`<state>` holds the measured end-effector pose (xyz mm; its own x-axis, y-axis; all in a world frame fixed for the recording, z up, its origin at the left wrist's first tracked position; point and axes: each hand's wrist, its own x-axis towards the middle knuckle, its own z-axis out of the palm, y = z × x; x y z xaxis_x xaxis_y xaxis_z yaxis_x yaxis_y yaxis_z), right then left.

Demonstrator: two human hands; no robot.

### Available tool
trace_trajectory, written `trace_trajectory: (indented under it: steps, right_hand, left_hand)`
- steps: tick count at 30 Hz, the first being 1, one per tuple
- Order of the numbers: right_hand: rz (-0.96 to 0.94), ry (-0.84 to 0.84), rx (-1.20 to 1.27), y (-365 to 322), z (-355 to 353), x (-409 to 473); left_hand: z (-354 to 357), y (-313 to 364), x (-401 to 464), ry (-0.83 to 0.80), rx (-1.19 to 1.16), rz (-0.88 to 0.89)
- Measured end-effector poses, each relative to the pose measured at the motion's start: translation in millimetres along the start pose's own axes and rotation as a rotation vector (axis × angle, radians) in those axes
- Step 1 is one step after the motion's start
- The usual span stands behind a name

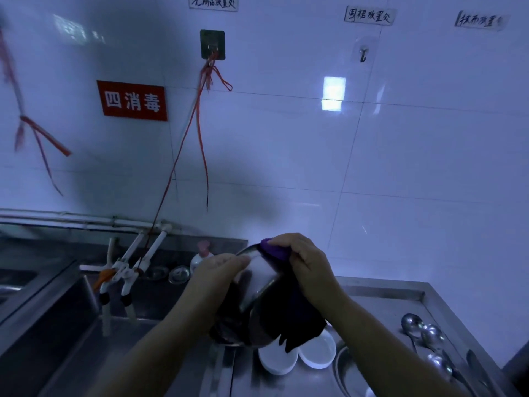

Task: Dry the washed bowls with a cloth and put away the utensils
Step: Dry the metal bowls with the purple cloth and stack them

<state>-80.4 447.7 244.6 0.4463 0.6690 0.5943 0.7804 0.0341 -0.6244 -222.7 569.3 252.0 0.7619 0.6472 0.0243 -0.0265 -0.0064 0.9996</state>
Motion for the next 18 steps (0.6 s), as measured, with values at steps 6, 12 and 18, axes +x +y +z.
trace_trajectory:
  steps: [6, 12, 18]
  right_hand:
    - [0.262, 0.048, 0.211, 19.5, 22.6, -3.8]
    - [0.478, 0.016, 0.09, 53.1, 32.8, -30.0]
    - [0.561, 0.085, 0.039, 74.5, 29.4, -60.7]
  left_hand:
    - [-19.6, -2.6, 1.8, -0.029, -0.09, 0.058]
    - [-50.6, -5.8, 26.5, 0.021, -0.099, 0.042]
    - [-64.6, -60.3, 73.3, 0.017, 0.771, 0.161]
